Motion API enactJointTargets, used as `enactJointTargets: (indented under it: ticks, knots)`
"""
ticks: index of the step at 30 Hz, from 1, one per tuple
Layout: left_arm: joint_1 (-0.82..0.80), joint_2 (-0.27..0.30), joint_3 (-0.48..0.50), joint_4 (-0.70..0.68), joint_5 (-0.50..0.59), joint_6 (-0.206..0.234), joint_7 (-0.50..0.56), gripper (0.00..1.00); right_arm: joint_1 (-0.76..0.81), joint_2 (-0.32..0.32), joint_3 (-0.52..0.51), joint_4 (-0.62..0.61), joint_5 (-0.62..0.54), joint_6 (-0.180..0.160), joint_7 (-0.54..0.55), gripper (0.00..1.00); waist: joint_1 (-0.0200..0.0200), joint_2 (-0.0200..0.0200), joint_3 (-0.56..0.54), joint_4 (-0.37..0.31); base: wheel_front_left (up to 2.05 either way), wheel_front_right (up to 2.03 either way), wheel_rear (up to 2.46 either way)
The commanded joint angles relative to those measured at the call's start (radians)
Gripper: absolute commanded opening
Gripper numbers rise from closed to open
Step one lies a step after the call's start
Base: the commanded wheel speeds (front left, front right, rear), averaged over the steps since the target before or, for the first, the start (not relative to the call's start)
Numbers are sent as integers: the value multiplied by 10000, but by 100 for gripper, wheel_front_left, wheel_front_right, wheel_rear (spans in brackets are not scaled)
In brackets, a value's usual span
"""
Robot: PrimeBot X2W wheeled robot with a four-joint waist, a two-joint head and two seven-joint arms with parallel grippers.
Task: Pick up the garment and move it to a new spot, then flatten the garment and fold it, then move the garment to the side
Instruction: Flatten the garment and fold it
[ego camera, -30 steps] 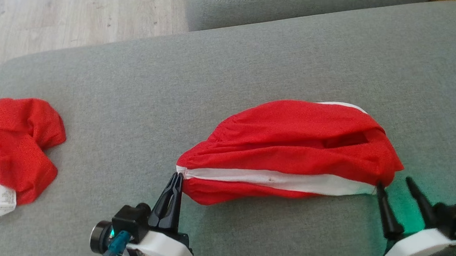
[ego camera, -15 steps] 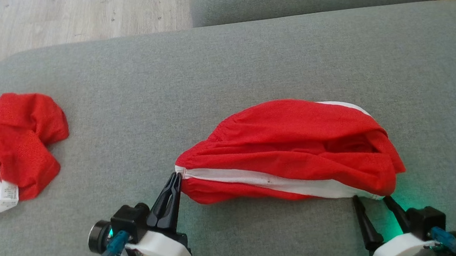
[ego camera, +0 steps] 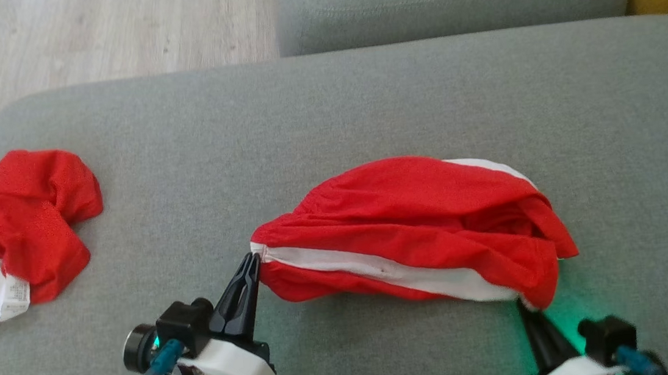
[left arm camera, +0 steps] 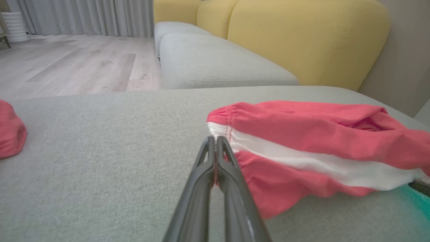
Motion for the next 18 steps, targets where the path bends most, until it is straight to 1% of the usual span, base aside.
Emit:
enactJointTargets:
  ticks: [1, 4, 6, 8, 9, 12, 14, 16, 18]
  knots:
    - [-203, 267, 327, -472, -107, -34, -64, 0, 217, -129, 581, -422, 486, -7, -67, 0, 0, 0, -214, -47, 0, 0, 0]
    - [-40, 411, 485, -1078, -489, -259, 24, 0, 603, -356, 994, -1177, 1715, -7, -18, 0, 0, 0, -455, -91, 0, 0, 0]
    - [63, 626, 733, -1728, -854, -407, 131, 0, 825, -660, 1167, -2241, 2789, -7, 282, 0, 0, 0, -620, -157, 0, 0, 0]
    - [96, 882, 1027, -2601, -1297, -604, 306, 0, 977, -1136, 1113, -3704, 3793, -7, 699, 0, 0, 0, -711, -236, 0, 0, 0]
    - [96, 882, 1027, -2601, -1297, -604, 306, 0, 977, -1136, 1113, -3704, 3793, -7, 699, 0, 0, 0, -711, -236, 0, 0, 0]
    - [-95, 1327, 1412, -4049, -1949, -966, 600, 0, 876, -1929, 648, -5914, 4736, -7, 1313, 0, 0, 0, -794, -424, 0, 0, 0]
    - [-414, 1602, 1654, -4776, -2311, -1100, 855, 0, 479, -2181, 197, -6993, 5405, -7, 1712, 0, 0, 0, -804, -565, 0, 0, 0]
    - [-916, 1754, 1864, -5223, -2659, -1186, 1142, 0, -225, -2355, -219, -7560, 5939, -7, 2143, 0, 0, 0, -763, -718, 0, 0, 0]
    - [-1665, 1731, 1995, -5399, -2989, -1277, 1349, 0, -1152, -2661, -480, -7602, 6011, -7, 2507, 0, 0, 0, -611, -805, 0, 0, 0]
